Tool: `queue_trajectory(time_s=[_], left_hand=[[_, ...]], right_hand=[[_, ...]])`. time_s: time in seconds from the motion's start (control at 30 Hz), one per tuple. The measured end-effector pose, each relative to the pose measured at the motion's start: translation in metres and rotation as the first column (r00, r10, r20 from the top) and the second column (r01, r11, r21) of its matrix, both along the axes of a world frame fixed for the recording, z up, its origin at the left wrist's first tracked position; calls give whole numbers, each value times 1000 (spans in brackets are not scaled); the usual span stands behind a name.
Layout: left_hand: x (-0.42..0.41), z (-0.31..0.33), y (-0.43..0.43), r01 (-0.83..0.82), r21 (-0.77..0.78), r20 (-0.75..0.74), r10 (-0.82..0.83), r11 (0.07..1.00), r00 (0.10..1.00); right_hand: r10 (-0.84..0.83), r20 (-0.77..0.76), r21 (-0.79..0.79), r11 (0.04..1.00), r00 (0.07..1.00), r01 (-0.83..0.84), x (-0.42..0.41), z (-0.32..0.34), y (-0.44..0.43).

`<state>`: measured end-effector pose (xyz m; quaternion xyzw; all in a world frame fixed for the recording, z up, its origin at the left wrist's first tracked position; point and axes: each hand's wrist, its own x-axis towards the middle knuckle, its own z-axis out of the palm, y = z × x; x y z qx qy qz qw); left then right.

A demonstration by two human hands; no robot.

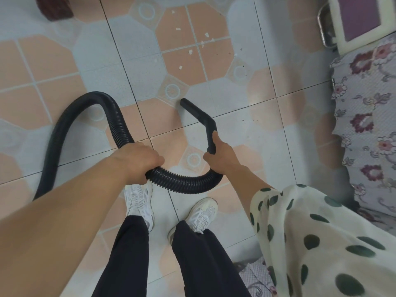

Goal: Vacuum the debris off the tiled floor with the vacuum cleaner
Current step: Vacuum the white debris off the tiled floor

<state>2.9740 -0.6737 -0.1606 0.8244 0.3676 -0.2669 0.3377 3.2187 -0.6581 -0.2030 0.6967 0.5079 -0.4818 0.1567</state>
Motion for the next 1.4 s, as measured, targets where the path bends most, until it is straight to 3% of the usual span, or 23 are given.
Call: queue_trajectory(time_s=[0.37, 0.9, 1.17, 1.4], left_hand=[[-42, -8, 45, -105, 83, -18, 106, 991, 994], [-111, 5, 87, -154, 71, -76, 159, 986, 984], [-96, 10, 101, -145, 89, -57, 150, 985, 987], [-49, 3, 130, -149, 120, -77, 159, 981, 984]], right_hand=[[-39, 80, 121, 992, 996, 29, -40, -16, 69], [135, 53, 106, 984, 989, -140, -122, -13, 131], [-95, 145, 115, 990, 985, 78, -97, -13, 126], [-138, 184, 159, 981, 973, 109, -54, -21, 161]])
